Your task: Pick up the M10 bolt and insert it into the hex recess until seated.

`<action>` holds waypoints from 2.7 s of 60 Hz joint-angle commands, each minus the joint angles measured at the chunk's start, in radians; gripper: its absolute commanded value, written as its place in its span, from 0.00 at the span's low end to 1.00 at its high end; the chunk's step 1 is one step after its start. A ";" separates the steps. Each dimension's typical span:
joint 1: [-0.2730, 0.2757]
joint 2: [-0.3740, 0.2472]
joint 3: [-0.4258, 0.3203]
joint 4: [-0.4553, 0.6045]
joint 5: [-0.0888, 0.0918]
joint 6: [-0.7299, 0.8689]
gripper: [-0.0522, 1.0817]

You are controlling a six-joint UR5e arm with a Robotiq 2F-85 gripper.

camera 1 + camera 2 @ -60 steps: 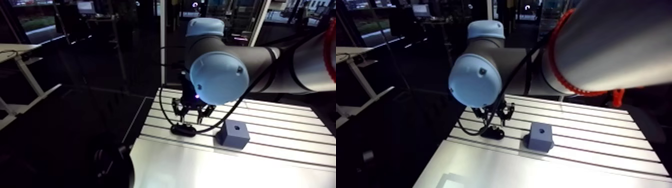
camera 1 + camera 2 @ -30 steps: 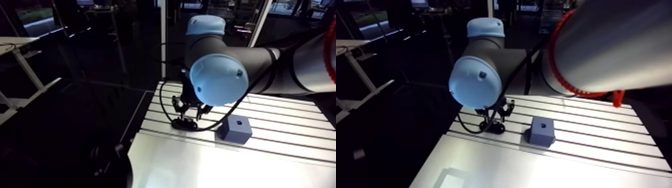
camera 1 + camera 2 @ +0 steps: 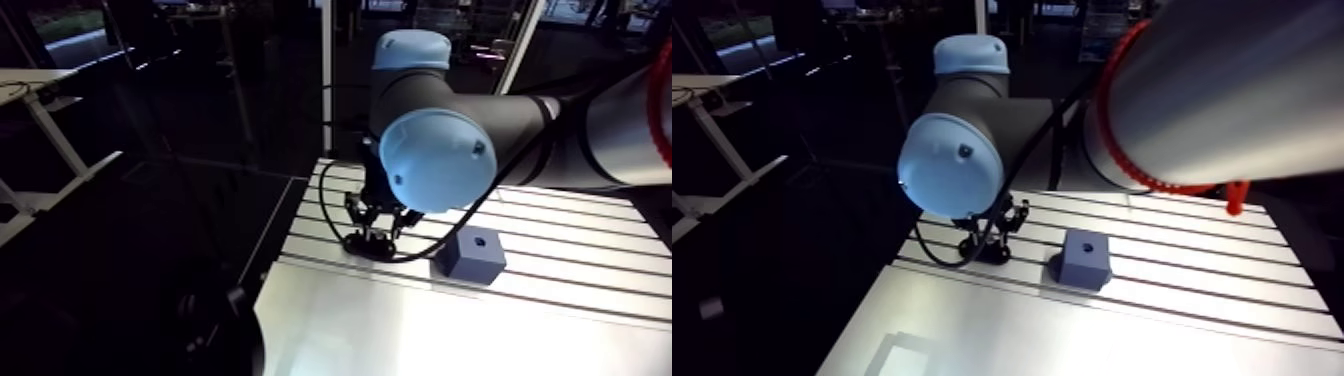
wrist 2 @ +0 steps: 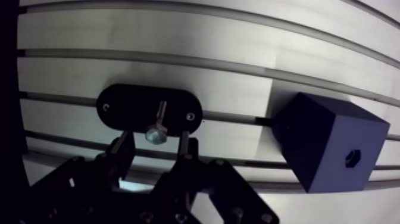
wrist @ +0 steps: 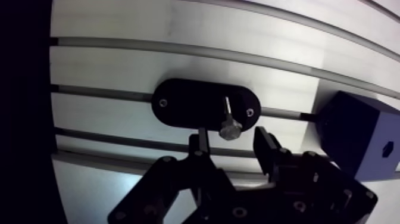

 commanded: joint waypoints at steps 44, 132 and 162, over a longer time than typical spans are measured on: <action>0.000 0.009 -0.006 0.000 0.000 -0.002 0.61; -0.003 -0.097 -0.145 0.198 -0.008 -0.003 0.94; -0.091 -0.131 -0.343 0.518 -0.040 -0.201 0.97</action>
